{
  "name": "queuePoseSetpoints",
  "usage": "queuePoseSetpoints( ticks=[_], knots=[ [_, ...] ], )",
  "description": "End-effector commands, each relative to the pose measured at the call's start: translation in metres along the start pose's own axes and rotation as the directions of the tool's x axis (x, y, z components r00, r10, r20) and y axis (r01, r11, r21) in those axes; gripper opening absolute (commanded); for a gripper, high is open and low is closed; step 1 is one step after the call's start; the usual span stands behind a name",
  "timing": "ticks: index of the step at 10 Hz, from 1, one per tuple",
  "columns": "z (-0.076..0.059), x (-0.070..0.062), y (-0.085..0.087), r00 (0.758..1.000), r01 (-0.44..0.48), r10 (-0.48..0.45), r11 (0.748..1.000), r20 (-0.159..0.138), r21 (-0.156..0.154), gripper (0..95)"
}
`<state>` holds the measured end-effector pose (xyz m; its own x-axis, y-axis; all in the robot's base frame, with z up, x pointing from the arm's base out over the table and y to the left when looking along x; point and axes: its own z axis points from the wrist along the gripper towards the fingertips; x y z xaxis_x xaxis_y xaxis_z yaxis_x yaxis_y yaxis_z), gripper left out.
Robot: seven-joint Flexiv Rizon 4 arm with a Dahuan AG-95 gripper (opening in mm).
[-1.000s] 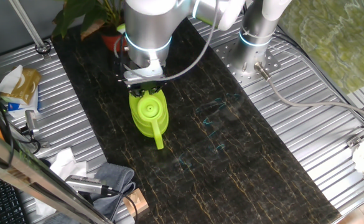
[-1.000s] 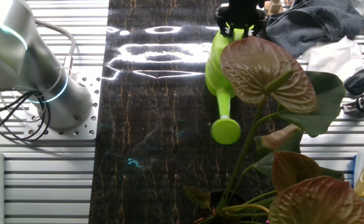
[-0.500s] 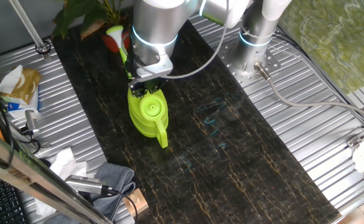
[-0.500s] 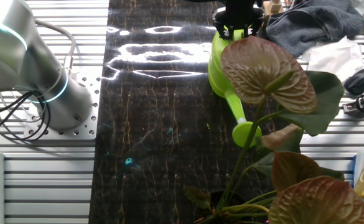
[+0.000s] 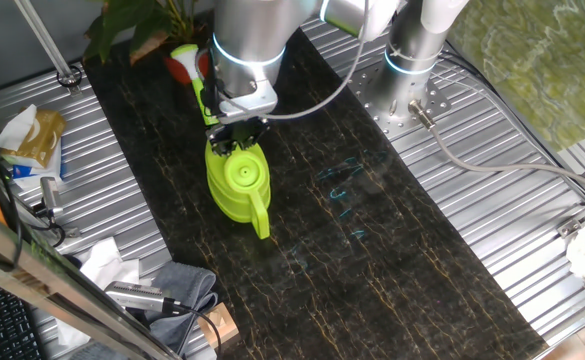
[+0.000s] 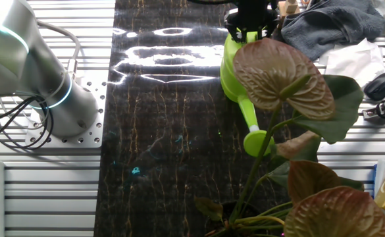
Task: Water the plant
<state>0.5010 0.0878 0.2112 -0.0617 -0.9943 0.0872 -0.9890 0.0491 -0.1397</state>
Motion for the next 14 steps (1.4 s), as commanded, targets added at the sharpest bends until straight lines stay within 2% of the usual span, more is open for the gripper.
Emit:
queuePoseSetpoints(
  ticks=[1,4,5,9,11,14],
  knots=[
    [-0.003,0.001,0.0,1.0,-0.016,0.016,1.0,0.002,-0.001,0.0],
    [0.0,0.007,0.002,1.0,0.002,-0.002,1.0,0.016,0.017,0.0],
    [0.001,0.013,0.006,1.0,0.007,-0.008,1.0,0.026,0.02,0.0],
    [0.005,0.029,0.014,0.999,-0.013,0.012,0.999,0.036,0.03,0.0],
    [0.006,0.032,0.014,0.999,-0.014,0.013,0.999,0.038,0.037,0.0],
    [0.004,0.051,0.005,0.998,0.013,-0.016,0.999,0.062,0.034,0.0]
  ],
)
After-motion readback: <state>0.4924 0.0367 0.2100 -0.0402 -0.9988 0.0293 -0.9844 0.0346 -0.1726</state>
